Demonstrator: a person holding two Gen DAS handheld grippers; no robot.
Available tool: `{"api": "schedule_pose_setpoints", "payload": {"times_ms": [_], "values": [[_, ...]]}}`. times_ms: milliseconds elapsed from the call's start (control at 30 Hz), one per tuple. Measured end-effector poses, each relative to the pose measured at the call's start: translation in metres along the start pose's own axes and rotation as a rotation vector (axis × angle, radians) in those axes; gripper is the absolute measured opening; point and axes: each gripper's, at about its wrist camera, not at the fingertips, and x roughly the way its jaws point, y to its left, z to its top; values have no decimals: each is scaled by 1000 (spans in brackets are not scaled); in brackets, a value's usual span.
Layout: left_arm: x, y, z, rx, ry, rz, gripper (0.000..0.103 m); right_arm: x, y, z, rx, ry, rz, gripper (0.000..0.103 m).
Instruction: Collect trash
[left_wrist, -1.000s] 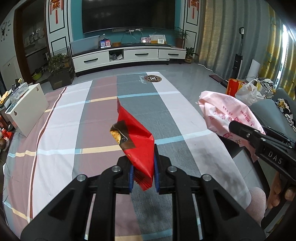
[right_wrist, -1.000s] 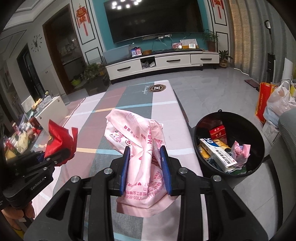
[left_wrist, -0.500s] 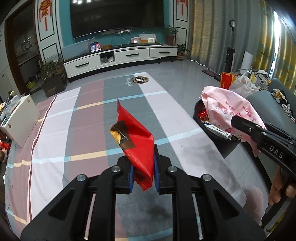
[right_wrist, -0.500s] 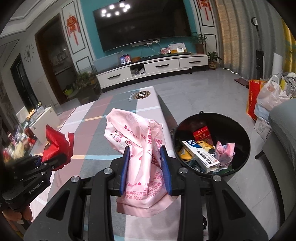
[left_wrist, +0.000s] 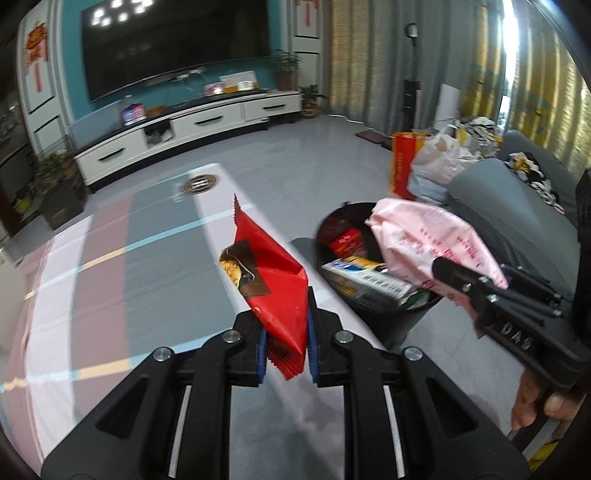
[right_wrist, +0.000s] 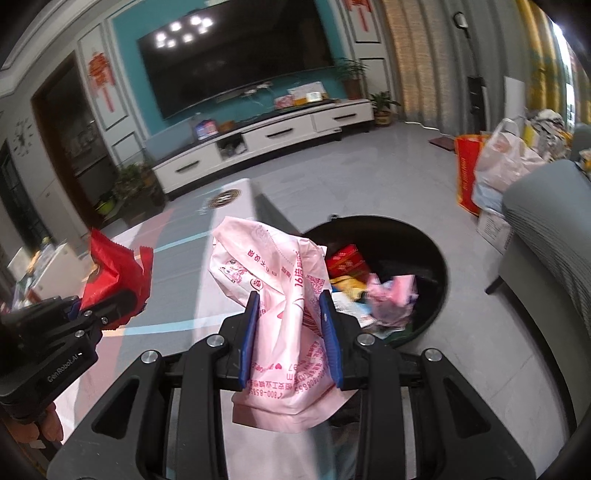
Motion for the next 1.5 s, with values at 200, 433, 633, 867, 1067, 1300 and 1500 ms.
{"api": "schedule_pose_setpoints", "payload": {"times_ms": [200, 433, 633, 867, 1067, 1300, 1500], "values": [[44, -37, 24, 53, 20, -113, 18, 18, -34, 7, 50, 11, -82, 33], [101, -64, 41, 88, 69, -159, 19, 52, -57, 15, 66, 48, -150, 34], [144, -77, 47, 116, 122, -153, 23, 82, -66, 20, 55, 77, -192, 36], [166, -79, 45, 111, 165, -150, 51, 99, -73, 22, 57, 107, -227, 45], [141, -60, 48, 72, 153, -145, 79, 78, -72, 30, 55, 81, -231, 62], [75, -42, 56, 41, 111, -56, 100, 16, -57, 42, 53, 61, -246, 91], [-6, -32, 67, 16, 40, -19, 100, -36, -37, 52, 66, 115, -218, 100]]}}
